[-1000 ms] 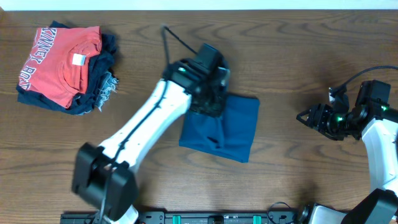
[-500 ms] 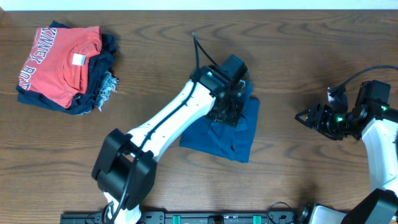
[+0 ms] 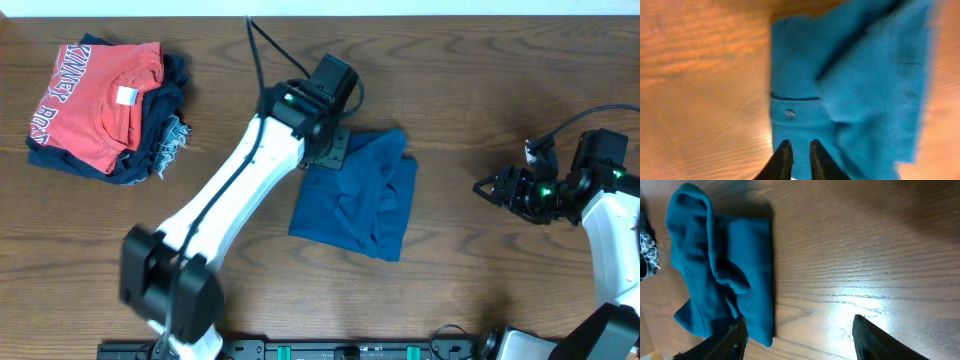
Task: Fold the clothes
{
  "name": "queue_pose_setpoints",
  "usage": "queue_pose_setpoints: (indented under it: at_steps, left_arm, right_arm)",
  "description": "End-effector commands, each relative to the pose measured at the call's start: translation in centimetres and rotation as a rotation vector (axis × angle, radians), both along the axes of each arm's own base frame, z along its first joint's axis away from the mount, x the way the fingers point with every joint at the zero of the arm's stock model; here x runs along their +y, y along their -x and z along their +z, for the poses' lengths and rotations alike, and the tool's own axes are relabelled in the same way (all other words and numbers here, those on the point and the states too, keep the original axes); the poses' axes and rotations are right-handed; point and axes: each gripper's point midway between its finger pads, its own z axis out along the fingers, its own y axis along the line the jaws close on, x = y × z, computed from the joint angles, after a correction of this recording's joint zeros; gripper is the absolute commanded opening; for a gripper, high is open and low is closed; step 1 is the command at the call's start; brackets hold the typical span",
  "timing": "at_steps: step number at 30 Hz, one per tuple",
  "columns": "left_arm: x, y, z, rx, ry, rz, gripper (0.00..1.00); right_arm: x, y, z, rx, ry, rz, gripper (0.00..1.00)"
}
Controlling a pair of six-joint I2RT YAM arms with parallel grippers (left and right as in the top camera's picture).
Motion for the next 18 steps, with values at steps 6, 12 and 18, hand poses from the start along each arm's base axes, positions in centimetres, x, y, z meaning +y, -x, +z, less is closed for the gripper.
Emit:
queue_pose_setpoints:
  at_steps: [6, 12, 18]
  left_arm:
    - [-2.5, 1.7, -7.2, 0.219, 0.086, -0.143, 0.06]
    - [-9.8, 5.7, -4.3, 0.350, 0.442, -0.293, 0.06]
    - [-13.5, 9.5, -2.8, 0.362, 0.494, -0.446, 0.07]
  right_arm:
    - [0.1, 0.0, 0.0, -0.010, -0.012, 0.014, 0.65]
    - [0.1, 0.0, 0.0, -0.010, -0.011, 0.014, 0.65]
    - [0.1, -0.2, 0.0, -0.018, -0.008, 0.014, 0.65]
